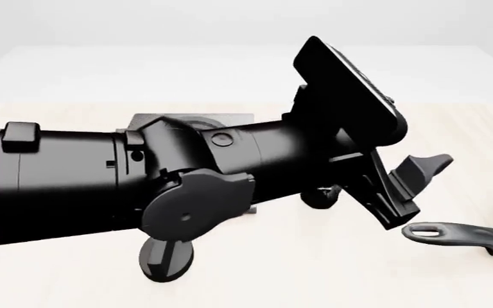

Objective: Put the frying pan on the stove.

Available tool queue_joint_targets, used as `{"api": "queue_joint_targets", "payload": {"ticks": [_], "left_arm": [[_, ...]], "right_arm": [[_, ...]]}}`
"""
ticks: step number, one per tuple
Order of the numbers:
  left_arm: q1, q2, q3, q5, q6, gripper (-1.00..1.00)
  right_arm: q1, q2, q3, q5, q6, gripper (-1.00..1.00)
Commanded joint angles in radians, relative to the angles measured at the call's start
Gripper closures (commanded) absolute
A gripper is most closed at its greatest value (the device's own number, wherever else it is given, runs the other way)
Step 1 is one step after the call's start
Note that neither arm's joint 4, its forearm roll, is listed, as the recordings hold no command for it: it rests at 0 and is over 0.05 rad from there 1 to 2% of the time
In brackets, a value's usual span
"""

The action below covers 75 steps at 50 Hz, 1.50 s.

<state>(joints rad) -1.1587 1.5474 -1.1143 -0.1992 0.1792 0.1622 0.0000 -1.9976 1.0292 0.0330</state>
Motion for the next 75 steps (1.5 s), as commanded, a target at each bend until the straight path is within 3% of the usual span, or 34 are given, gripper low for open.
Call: {"api": "queue_joint_targets", "payload": {"ticks": [1, 39, 55, 75], "left_arm": [[-0.023, 0.044, -0.043, 0.012, -0.006, -1.00], [-0.036, 0.190, -0.181, 0.038, -0.039, -1.00], [-0.030, 0.248, -0.226, 0.033, -0.103, -1.00], [-0.011, 0.322, -0.276, 0.014, -0.129, -1.00]], "right_arm": [[-0.005, 0.000, -0.002, -0.002, 0.003, -1.00], [-0.004, 0.000, -0.005, 0.001, -0.006, -1.00], [-0.004, 0.000, -0.002, -0.002, -0.009, -1.00], [-0.007, 0.000, 0.002, 0.000, -0.012, -1.00]]}}
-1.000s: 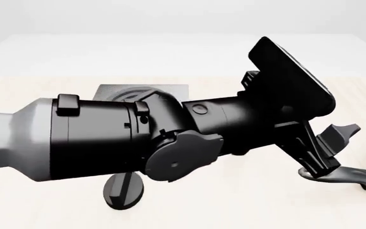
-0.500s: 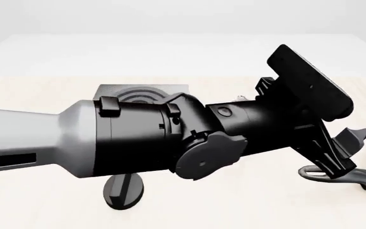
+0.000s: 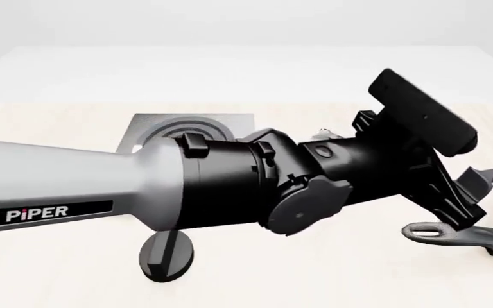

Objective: Put the frying pan on the stove.

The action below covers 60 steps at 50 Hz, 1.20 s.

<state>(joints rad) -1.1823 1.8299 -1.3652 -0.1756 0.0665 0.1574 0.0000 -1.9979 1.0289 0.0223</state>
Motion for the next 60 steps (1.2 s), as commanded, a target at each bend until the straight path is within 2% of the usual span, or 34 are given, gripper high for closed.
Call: {"api": "queue_joint_targets", "payload": {"ticks": [1, 21, 60], "left_arm": [[0.013, 0.044, -0.027, -0.010, -0.018, -1.00], [0.040, 0.146, -0.109, 0.007, -0.035, -1.00], [0.024, 0.266, -0.232, 0.082, -0.025, -1.00]], "right_arm": [[0.000, 0.000, 0.002, 0.000, -0.004, -1.00], [0.016, 0.000, -0.003, -0.001, -0.010, -1.00], [0.033, 0.000, 0.002, 0.000, -0.016, -1.00]]}}
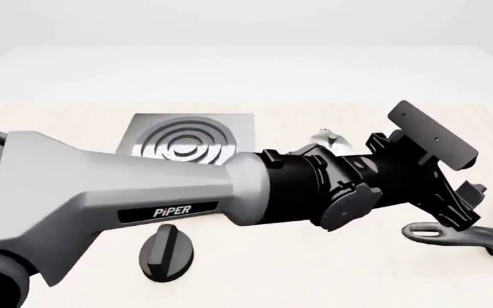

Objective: Put the frying pan on the stove.

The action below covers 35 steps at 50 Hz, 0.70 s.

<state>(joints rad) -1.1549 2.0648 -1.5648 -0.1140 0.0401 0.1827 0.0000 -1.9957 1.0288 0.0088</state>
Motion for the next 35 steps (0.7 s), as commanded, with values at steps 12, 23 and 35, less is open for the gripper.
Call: {"api": "queue_joint_targets", "payload": {"ticks": [12, 23, 35], "left_arm": [[-0.006, 0.072, -0.080, 0.056, 0.010, -1.00], [-0.004, 0.112, -0.124, 0.089, 0.024, -1.00], [-0.015, 0.152, -0.163, 0.123, 0.041, -1.00]], "right_arm": [[0.011, 0.000, -0.004, -0.001, -0.001, -1.00], [0.015, 0.000, -0.003, -0.002, -0.002, -1.00], [0.020, 0.000, -0.007, -0.003, -0.004, -1.00]]}}
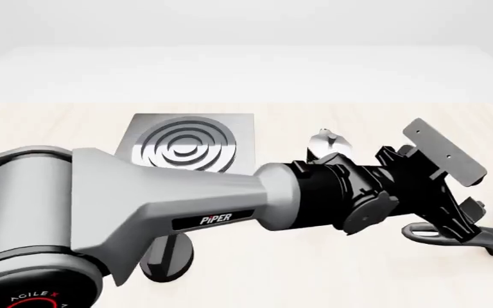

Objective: Put the frying pan on the stove.

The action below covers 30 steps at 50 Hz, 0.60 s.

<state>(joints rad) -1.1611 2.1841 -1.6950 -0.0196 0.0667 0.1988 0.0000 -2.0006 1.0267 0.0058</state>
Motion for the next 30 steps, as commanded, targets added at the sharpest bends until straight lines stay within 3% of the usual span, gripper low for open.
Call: {"api": "queue_joint_targets", "payload": {"ticks": [1, 30], "left_arm": [[-0.009, 0.032, -0.033, 0.029, 0.014, -1.00], [-0.022, 0.096, -0.098, 0.084, 0.033, -1.00]], "right_arm": [[0.004, 0.000, -0.002, -0.001, -0.001, -1.00], [0.014, 0.000, -0.005, -0.002, -0.002, -1.00]]}}
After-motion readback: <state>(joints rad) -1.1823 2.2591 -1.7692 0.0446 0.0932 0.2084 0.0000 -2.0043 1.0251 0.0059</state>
